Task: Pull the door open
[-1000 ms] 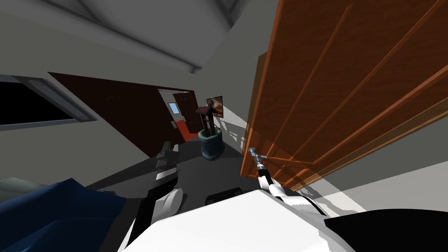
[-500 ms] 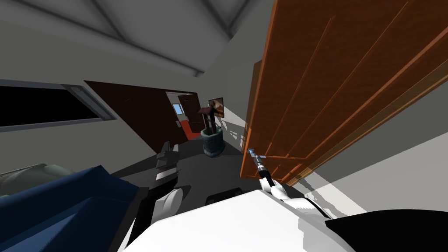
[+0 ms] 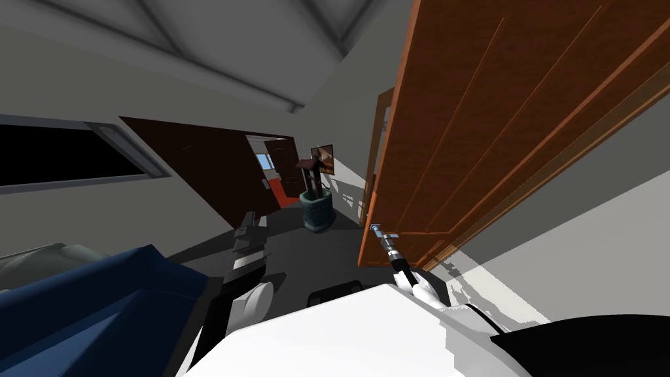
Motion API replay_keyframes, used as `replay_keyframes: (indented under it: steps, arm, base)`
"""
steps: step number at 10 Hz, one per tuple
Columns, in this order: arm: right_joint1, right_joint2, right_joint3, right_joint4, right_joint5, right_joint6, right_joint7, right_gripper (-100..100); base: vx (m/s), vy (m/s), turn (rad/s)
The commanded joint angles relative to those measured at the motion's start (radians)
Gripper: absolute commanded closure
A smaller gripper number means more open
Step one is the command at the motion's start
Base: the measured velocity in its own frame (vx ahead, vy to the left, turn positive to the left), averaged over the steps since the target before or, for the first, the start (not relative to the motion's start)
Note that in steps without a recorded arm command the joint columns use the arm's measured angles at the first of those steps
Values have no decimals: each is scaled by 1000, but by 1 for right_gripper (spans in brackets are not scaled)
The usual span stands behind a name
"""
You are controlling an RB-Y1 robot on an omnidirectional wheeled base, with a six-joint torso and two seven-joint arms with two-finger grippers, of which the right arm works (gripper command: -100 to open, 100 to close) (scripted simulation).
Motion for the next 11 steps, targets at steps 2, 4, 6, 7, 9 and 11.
replay_keyframes:
  steps: [2,4,6,7,9,11]
  arm:
    - [22,-31,33,12,22,-50,-49,100]
    - [47,-51,62,3,41,-77,-85,100]
    - [66,-67,84,-4,56,-99,-113,100]
    - [73,-73,93,-7,61,-107,-124,100]
    - [95,-72,97,-11,65,-124,-120,100]
    - [107,-76,102,-9,70,-144,-123,100]
  base:
    - [-84,-1,-20]
    - [-88,6,-45]
    - [-74,-2,-23]
    - [-82,-9,-38]
    - [-18,-4,-14]
    - [11,-15,-25]
